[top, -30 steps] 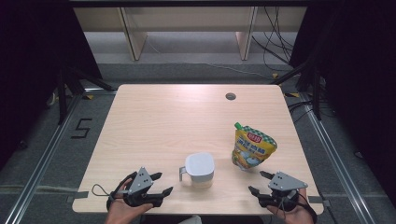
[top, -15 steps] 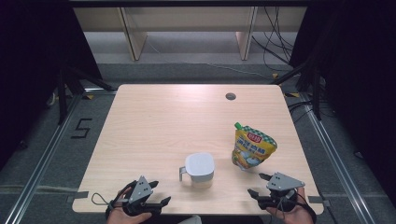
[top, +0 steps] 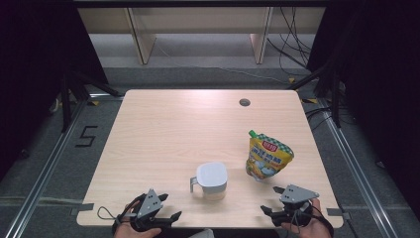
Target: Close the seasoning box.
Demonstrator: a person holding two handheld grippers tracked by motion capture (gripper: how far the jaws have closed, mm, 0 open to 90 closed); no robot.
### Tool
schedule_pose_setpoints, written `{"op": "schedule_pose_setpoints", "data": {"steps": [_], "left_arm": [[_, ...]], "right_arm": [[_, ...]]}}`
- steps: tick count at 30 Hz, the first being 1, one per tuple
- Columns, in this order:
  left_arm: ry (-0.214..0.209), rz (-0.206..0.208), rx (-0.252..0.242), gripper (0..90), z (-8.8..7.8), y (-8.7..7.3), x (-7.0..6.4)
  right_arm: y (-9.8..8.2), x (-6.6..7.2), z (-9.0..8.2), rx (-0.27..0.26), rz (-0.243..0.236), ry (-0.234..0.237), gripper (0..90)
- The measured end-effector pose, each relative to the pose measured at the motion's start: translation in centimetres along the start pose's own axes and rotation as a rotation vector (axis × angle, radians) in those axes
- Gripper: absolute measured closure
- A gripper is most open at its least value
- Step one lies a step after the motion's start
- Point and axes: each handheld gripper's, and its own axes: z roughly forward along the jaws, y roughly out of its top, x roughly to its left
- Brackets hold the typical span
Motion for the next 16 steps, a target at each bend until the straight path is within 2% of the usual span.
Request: {"op": "schedule_pose_setpoints", "data": {"steps": [4,6,7,9,13,14,16], "left_arm": [[-0.005,-0.016,-0.007,26.8,0.07,-0.05,-0.02],[-0.004,0.013,-0.012,26.7,0.09,0.00,0.20],[-0.006,-0.014,-0.012,26.7,0.14,-0.06,0.05],[0.003,-0.002,-0.006,26.7,0.21,-0.09,0.20],[-0.006,-0.014,0.003,26.6,0.18,-0.04,0.16],[0.000,-0.038,-0.013,26.5,0.30,-0.06,0.04],[-0.003,-0.015,-0.011,26.4,0.25,-0.05,0.27]], "right_arm": [[-0.02,0.01,-0.06,0.001,0.014,-0.008,24.4],[-0.02,0.00,-0.05,0.002,0.015,-0.008,24.4],[-0.03,0.00,-0.05,0.003,0.015,-0.009,24.5],[-0.04,0.02,-0.04,0.010,0.022,-0.004,24.5],[-0.06,-0.05,-0.07,0.007,0.019,-0.011,24.6],[-0.06,-0.07,-0.08,0.008,0.018,-0.011,24.6],[-0.07,-0.07,-0.12,0.006,0.023,-0.009,24.6]]}}
